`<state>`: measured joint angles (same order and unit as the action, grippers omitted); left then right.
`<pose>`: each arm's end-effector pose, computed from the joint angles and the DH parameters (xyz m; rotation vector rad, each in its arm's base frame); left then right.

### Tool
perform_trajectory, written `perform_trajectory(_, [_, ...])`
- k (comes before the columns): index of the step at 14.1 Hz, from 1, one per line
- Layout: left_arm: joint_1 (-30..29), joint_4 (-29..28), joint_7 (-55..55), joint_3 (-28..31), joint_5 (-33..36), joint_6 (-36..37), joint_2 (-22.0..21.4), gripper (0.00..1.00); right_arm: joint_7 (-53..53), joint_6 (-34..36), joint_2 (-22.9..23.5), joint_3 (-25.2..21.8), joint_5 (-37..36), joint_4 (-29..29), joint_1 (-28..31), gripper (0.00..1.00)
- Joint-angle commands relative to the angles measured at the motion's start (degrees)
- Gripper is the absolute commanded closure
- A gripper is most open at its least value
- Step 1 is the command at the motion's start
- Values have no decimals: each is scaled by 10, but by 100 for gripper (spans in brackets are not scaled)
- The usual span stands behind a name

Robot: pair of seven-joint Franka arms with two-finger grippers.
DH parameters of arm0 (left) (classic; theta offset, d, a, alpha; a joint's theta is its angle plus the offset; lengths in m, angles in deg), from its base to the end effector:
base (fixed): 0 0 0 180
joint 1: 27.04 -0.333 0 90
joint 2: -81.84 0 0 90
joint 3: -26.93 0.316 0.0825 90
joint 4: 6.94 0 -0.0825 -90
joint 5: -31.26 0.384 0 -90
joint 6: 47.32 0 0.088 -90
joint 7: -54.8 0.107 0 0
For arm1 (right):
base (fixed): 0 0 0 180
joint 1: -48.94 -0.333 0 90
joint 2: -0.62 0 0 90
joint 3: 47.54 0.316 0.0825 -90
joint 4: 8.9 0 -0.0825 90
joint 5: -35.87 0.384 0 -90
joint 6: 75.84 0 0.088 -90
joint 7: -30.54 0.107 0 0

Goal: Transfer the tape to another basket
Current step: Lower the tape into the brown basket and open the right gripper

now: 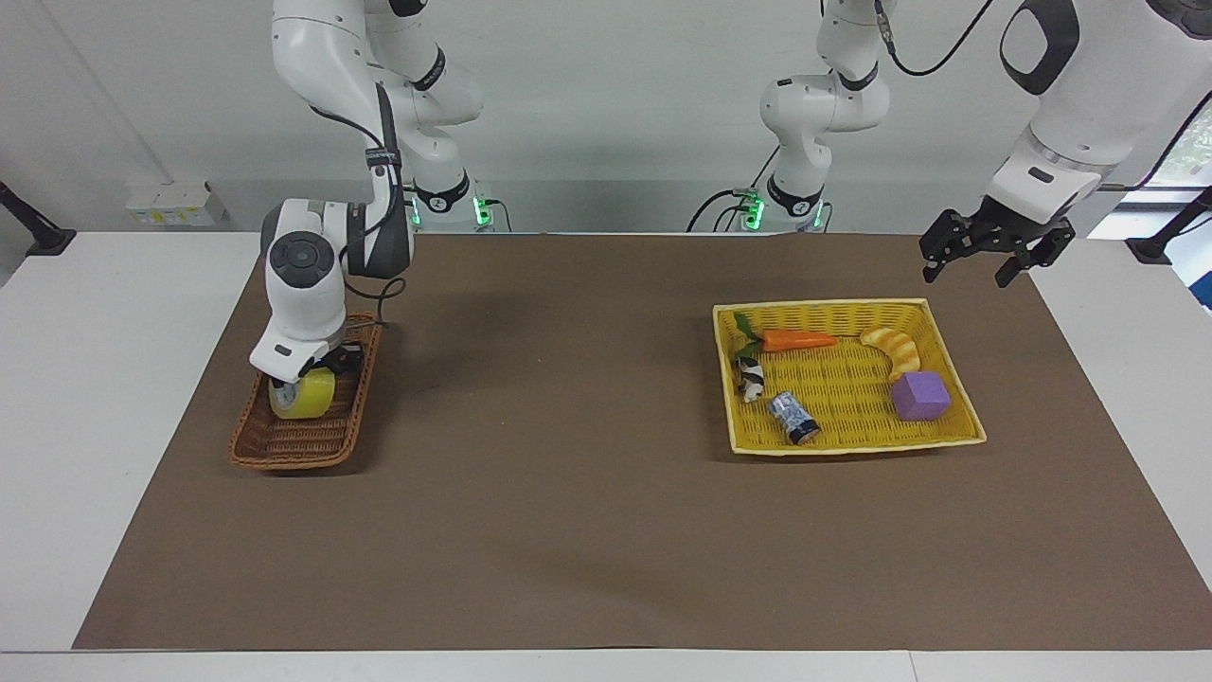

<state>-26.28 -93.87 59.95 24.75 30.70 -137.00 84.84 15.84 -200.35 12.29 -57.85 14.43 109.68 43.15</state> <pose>0.5696 -0.0297 0.6199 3.1219 -0.2207 -0.0064 0.5670 -0.0569 0.3297 2.7626 0.5727 -0.2187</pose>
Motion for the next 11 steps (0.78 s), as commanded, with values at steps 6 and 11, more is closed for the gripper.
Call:
perform_trajectory(6, [-4,2,5,-4,9,10,-3,0,24,60,-52,6,186,-31,3,0])
perform_trajectory(11, [-5,2,5,-4,9,10,-3,0,105,122,-73,9,199,-95,-12,0])
